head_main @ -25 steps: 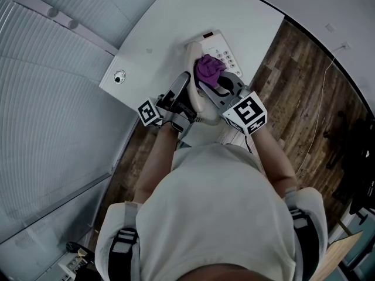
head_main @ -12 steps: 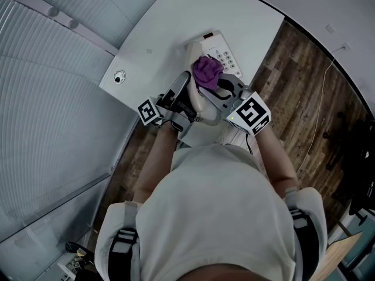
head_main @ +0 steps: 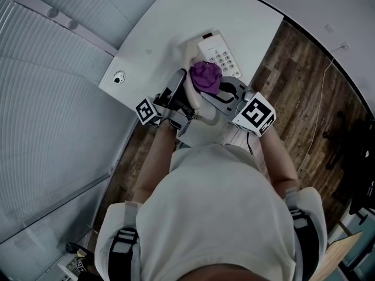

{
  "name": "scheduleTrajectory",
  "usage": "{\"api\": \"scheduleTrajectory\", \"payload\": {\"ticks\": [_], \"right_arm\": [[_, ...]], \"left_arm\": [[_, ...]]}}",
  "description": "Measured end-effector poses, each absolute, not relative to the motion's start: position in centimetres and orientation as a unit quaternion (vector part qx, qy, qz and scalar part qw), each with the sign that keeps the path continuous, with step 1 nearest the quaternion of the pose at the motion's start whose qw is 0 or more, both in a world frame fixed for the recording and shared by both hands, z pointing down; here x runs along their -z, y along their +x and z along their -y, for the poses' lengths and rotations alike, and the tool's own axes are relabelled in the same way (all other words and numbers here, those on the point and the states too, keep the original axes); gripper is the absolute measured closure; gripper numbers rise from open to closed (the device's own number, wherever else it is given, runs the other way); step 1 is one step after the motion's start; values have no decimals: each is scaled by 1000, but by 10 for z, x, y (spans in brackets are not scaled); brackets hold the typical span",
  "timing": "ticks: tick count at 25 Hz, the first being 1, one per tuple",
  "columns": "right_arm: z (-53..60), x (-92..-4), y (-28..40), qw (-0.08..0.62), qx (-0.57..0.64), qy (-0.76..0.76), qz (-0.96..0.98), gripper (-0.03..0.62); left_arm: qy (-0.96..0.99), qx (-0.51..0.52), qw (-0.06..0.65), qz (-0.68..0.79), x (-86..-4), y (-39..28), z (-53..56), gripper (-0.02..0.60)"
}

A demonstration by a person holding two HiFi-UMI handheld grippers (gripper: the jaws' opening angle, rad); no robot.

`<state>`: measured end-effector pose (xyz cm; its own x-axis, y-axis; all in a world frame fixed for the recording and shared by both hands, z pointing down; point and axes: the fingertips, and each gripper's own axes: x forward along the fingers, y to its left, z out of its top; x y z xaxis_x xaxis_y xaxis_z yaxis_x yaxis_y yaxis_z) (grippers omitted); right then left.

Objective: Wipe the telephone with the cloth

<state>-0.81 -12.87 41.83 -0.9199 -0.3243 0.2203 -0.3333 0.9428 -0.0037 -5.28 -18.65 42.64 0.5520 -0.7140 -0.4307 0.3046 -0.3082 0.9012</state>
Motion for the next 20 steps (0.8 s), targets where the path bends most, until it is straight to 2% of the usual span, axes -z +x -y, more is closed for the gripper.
{"api": "scheduleTrajectory", "payload": {"ticks": [20], "right_arm": [[101,-438,2,121,-62,152,979,511]], "left_arm": [[676,453,554,177,-421,-62,197,400]]}}
